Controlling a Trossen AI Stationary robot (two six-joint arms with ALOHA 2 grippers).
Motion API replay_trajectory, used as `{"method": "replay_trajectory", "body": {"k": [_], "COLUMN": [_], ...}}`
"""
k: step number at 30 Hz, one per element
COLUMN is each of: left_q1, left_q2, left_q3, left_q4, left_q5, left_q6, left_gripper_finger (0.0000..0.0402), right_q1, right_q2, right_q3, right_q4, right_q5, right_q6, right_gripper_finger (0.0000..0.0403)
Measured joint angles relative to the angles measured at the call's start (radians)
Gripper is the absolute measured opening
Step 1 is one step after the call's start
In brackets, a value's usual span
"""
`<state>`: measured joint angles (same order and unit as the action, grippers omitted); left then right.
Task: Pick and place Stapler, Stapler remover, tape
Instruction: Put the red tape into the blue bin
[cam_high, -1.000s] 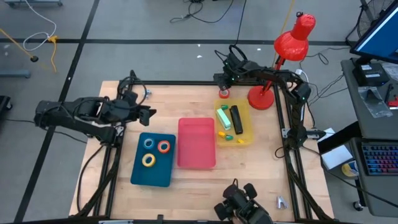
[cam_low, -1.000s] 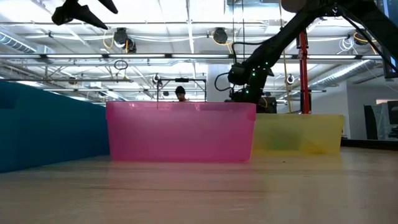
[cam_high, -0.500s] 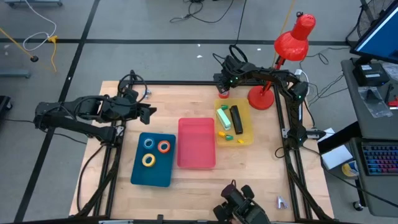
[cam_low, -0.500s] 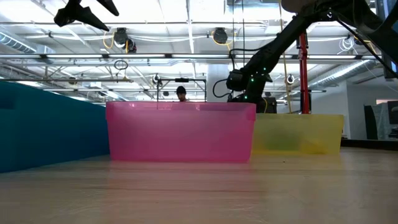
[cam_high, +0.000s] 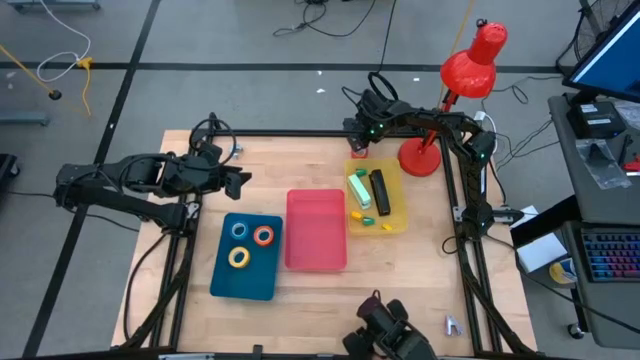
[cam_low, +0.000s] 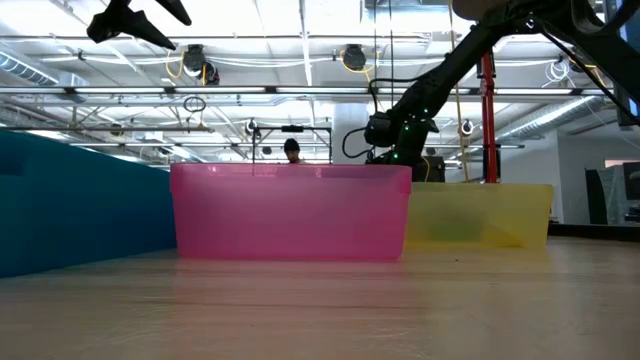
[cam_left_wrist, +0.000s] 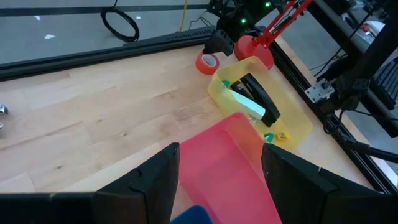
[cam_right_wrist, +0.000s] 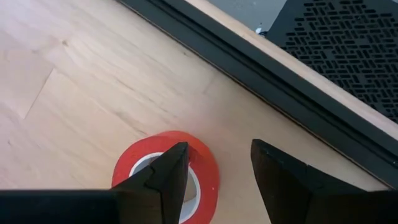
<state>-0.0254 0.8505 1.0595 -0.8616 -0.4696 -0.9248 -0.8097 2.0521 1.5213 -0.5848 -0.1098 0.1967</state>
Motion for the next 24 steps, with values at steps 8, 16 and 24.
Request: {"method": "replay_trajectory", "body": {"k": [8, 16, 24], "left_q1": [0.0, 0.0, 0.0], "left_q2": [0.0, 0.0, 0.0], "left_q3": [0.0, 0.0, 0.0], "left_q4": [0.0, 0.0, 0.0], "left_q5": [-0.002, -0.02, -0.028], "left_q6": [-0.004, -0.02, -0.02], "left_gripper_finger": [0.0228, 0.0228, 0.0228], "right_q1": [0.0, 0.0, 0.001], "right_q2": [0.0, -0.051, -0.067], "right_q3": [-0.001, -0.003, -0.002], "right_q4": [0.015, 0.008, -0.107], "right_q5": [-0.001, -0.001, -0.001], "right_q6": [0.002, -0.022, -0.07], "right_gripper_finger": [0.0171, 0.0171, 0.0171]}}
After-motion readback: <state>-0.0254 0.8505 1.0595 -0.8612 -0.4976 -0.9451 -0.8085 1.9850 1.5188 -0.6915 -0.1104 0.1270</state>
